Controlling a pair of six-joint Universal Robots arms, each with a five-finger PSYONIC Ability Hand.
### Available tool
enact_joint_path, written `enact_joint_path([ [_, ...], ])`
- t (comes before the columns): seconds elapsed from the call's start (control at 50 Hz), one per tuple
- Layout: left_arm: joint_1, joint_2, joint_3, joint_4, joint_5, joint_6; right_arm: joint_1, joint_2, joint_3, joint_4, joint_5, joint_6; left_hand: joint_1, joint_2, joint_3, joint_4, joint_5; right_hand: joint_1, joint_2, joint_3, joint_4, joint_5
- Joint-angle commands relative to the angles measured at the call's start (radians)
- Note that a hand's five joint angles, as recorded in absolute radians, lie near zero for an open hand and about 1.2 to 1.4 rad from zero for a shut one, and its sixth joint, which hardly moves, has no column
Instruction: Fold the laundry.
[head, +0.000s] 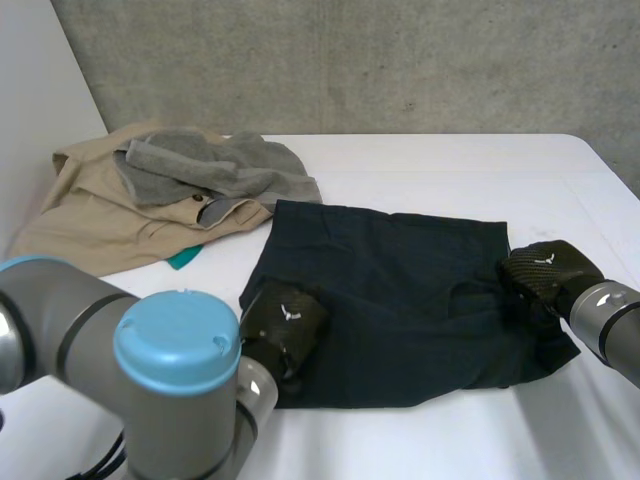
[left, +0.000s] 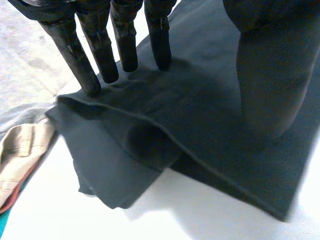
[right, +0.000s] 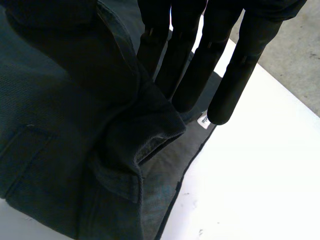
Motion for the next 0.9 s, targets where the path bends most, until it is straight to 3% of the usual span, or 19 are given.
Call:
enact_joint_path([
  [0.02,0.051,-0.102,0.060,0.150,-0.009,0.032,-0.005,-0.001,0.018,0.000,-0.020,0.000,0.170,0.163,0.161,0.160,0.155,0.320,0.218,0.206,0.198,0.208],
  [0.14,0.078,-0.164,0.086,0.163,-0.005,0.088,-0.009,-0.001,0.027,0.001,-0.031,-0.003,0.431,0.424,0.422,0.422,0.417,0.320,0.218,0.206,0.198,0.208],
  [0.24,0.092,-0.180,0.086,0.157,0.014,0.133,-0.009,-0.006,0.025,0.001,-0.031,-0.011,1.000,0.993,0.990,0.990,0.985,0.320,0.218,0.206,0.198,0.208],
  [0.44,0.080,0.030,0.057,0.106,0.023,0.078,-0.009,-0.070,0.009,0.058,-0.022,-0.057,1.001,0.994,0.991,0.991,0.986,0.320,0.218,0.206,0.198,0.208],
  [0.6,0.070,0.358,0.109,-0.124,0.032,-0.043,-0.017,-0.285,-0.083,0.250,-0.028,-0.266,1.001,0.994,0.991,0.991,0.986,0.320,0.218,0.206,0.198,0.208],
  [0.68,0.078,0.441,0.210,-0.239,0.030,-0.054,-0.034,-0.368,-0.197,0.328,-0.022,-0.309,1.001,0.994,0.991,0.991,0.986,0.320,0.218,0.206,0.198,0.208],
  [0.8,0.078,0.452,0.373,-0.379,0.026,-0.067,-0.037,-0.405,-0.341,0.475,-0.042,-0.315,1.001,0.994,0.991,0.991,0.986,0.320,0.218,0.206,0.198,0.208],
  [0.9,0.112,0.325,0.444,-0.428,0.026,-0.067,-0.037,-0.402,-0.354,0.500,-0.072,-0.316,1.001,0.994,0.991,0.991,0.986,0.320,0.218,0.206,0.198,0.208],
])
